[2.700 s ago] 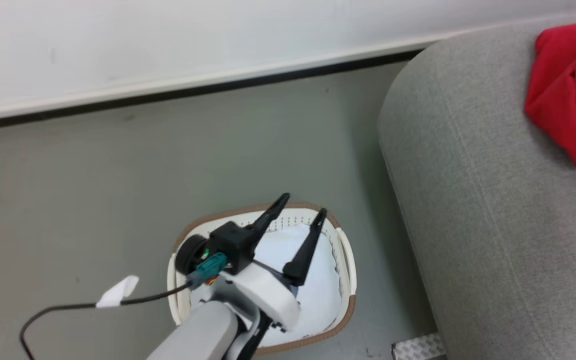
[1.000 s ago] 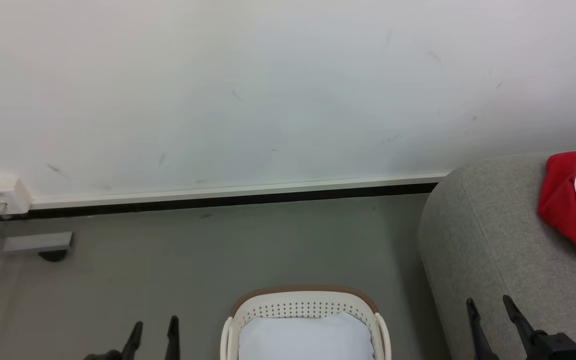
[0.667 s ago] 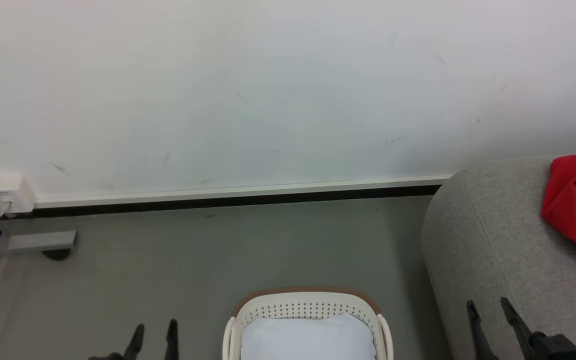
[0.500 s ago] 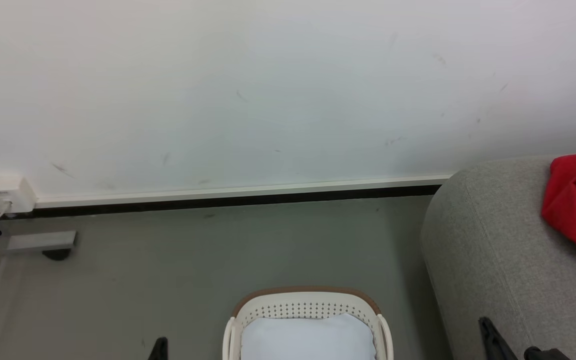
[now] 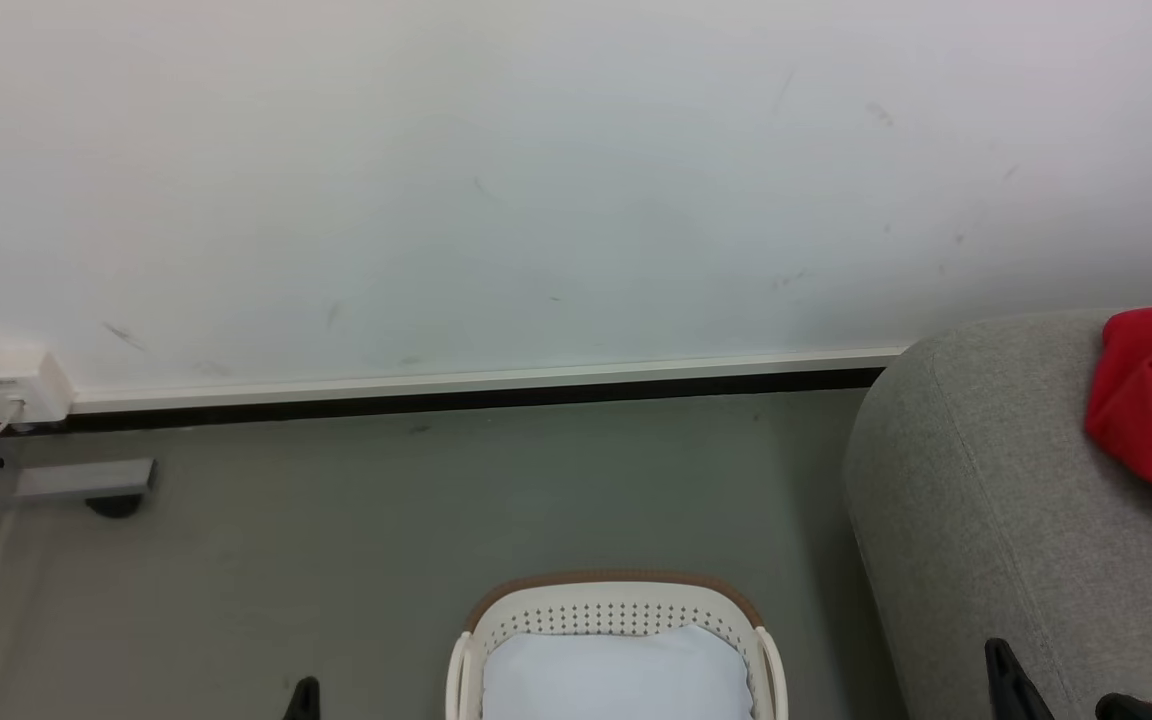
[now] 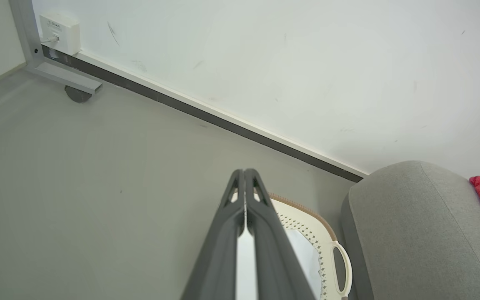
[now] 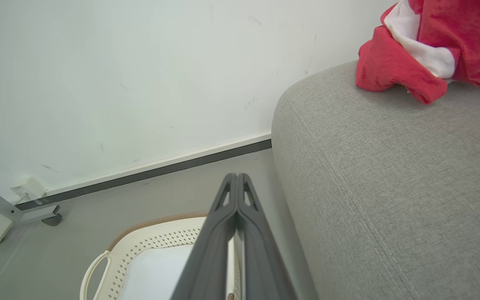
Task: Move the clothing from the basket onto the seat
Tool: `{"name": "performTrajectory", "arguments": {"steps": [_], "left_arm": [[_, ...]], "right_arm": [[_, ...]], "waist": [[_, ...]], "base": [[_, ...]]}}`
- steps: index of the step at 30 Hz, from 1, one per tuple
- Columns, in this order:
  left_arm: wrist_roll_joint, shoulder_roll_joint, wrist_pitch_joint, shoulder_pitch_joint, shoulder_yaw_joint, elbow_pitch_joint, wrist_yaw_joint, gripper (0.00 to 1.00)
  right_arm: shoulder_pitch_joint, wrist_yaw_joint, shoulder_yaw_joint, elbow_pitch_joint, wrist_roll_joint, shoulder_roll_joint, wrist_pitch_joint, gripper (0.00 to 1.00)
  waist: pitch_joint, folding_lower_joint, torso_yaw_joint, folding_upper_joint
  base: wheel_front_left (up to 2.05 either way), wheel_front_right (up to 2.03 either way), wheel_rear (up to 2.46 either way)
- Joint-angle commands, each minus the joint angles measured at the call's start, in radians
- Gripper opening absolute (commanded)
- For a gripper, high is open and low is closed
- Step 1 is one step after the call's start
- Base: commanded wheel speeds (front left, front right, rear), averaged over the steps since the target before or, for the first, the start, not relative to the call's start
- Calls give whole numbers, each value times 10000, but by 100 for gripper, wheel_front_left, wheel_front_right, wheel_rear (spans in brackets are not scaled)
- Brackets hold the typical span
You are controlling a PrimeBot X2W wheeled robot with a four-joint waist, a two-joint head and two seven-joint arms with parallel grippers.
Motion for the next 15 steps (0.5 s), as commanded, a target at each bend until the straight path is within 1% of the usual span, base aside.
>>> {"name": "performTrajectory", "arguments": {"steps": [1,15], "left_arm": [[-383,38,93,-249,83,-200,-56,0],[-2529,47,676,-488,364,-453,-213,0]], "right_arm": [[-228,-2,-78,-229,413,-69,77,0],[-362,-4,-304,-614,2716,-96,669,0]], "waist": [[4,0,2,0],[44,0,25,0]], "base": [[0,0,0],[0,0,0]]}}
